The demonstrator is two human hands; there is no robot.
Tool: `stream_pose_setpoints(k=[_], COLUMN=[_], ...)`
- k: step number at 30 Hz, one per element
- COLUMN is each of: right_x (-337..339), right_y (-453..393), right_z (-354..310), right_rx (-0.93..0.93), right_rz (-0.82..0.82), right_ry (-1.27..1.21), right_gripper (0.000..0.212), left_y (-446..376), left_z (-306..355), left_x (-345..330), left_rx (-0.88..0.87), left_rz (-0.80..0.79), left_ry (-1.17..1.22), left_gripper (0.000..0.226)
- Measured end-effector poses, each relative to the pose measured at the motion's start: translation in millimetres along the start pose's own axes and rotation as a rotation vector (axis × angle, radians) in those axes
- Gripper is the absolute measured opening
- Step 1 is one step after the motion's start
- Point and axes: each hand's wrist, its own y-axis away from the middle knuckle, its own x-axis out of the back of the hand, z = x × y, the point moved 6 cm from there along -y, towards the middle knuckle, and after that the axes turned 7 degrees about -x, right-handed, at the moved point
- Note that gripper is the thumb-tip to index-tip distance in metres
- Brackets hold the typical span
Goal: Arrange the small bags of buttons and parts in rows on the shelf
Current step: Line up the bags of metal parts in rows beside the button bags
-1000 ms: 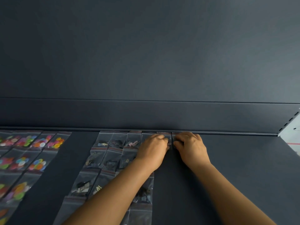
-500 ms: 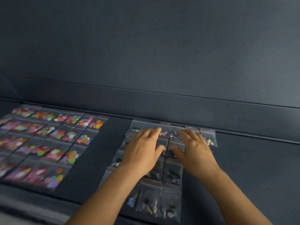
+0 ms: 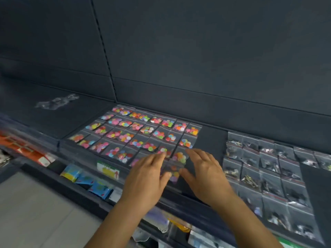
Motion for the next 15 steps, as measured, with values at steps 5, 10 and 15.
stream_pose_setpoints(k=[5, 10, 15], right_x=[-47.0, -83.8, -114.2], right_y=[-9.3, -19.2, -37.8], right_z=[-87.9, -161.9, -225.0], right_rx=[0.102, 0.187, 0.280], right_rz=[-0.063, -0.132, -0.183], right_ry=[-0.002, -0.015, 0.005], right_gripper=[0.060, 0.061, 0.061], left_y=[42.6, 79.0, 103.5], left_z=[-84.8, -156.8, -216.4], left_x=[30.4, 55.8, 74.3], left_rx=[0.110, 0.225, 0.329], left_rz=[0.018, 0.046, 0.099], left_ry=[-0.031, -0.064, -0.079], left_gripper=[0.060, 0.060, 0.058])
